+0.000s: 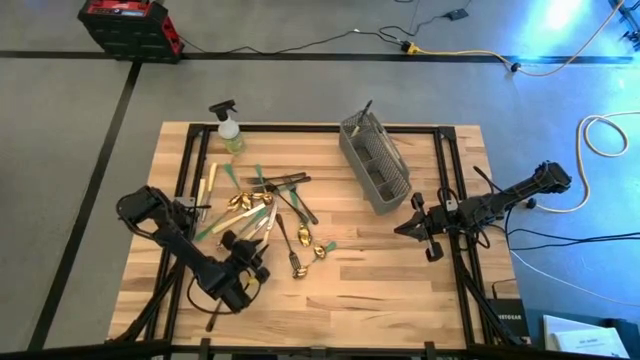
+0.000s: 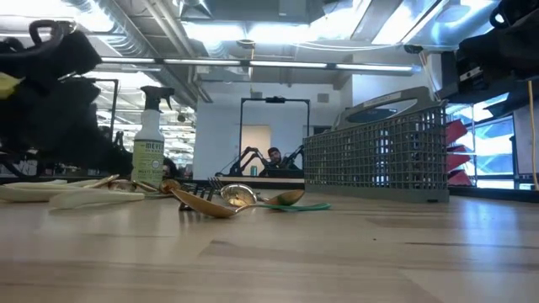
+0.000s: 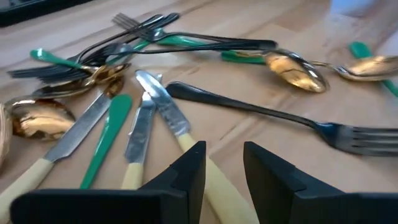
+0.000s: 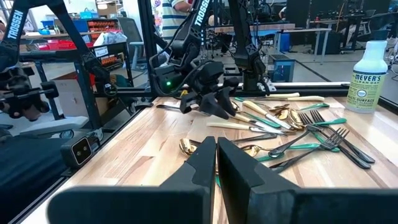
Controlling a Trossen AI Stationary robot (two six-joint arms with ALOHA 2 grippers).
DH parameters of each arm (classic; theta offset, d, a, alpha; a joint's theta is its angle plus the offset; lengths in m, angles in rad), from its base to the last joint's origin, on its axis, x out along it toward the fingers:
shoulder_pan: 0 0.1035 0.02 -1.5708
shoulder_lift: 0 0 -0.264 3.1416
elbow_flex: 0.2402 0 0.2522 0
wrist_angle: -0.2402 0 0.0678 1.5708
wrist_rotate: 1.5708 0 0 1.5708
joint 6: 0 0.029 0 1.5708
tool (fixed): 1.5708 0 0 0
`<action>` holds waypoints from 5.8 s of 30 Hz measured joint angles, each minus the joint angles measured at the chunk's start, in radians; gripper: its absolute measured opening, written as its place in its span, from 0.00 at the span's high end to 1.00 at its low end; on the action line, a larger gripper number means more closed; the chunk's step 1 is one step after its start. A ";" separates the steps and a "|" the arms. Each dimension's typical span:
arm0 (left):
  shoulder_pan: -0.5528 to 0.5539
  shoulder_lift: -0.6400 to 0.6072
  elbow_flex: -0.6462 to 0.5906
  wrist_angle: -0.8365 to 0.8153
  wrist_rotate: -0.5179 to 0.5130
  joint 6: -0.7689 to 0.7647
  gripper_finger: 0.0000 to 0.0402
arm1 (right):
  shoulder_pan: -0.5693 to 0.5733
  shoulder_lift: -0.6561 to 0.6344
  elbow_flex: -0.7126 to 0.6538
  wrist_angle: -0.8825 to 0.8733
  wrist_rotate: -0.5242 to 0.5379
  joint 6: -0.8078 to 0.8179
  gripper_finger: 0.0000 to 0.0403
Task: Sort silverware
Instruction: Put the yellow table knife into the silverware basket
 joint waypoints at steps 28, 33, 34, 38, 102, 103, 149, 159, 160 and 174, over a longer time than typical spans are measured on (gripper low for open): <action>0.031 0.073 0.002 0.077 0.075 0.033 0.77 | 0.000 0.000 0.000 0.000 -0.009 0.001 1.00; 0.005 0.048 0.001 0.065 0.070 0.027 0.77 | 0.000 0.000 0.000 0.000 -0.017 0.002 1.00; 0.001 0.038 0.000 0.065 0.071 0.038 0.77 | 0.000 0.000 0.000 0.000 -0.018 0.002 1.00; -0.009 0.007 0.000 0.045 0.054 0.097 0.77 | 0.000 0.000 0.000 0.000 -0.018 0.002 1.00; 0.028 -0.060 -0.003 -0.165 0.108 0.016 0.88 | 0.000 0.000 0.000 0.000 -0.019 0.001 1.00; 0.029 -0.073 -0.003 -0.169 0.085 0.014 0.88 | 0.000 0.000 0.000 0.000 -0.019 0.001 1.00; 0.474 -0.290 0.005 0.197 -0.431 0.570 0.88 | 0.000 0.000 0.000 -0.032 -0.019 -0.025 1.00; 0.517 -0.290 0.005 0.533 -0.255 0.989 0.88 | 0.000 0.000 0.000 -0.031 -0.019 -0.025 1.00; 0.526 -0.290 0.005 0.587 -0.219 1.050 0.88 | 0.000 0.000 0.000 -0.031 -0.019 -0.025 1.00; 0.605 -0.269 -0.021 1.337 0.310 1.680 0.88 | 0.000 0.000 0.000 0.003 -0.019 -0.031 1.00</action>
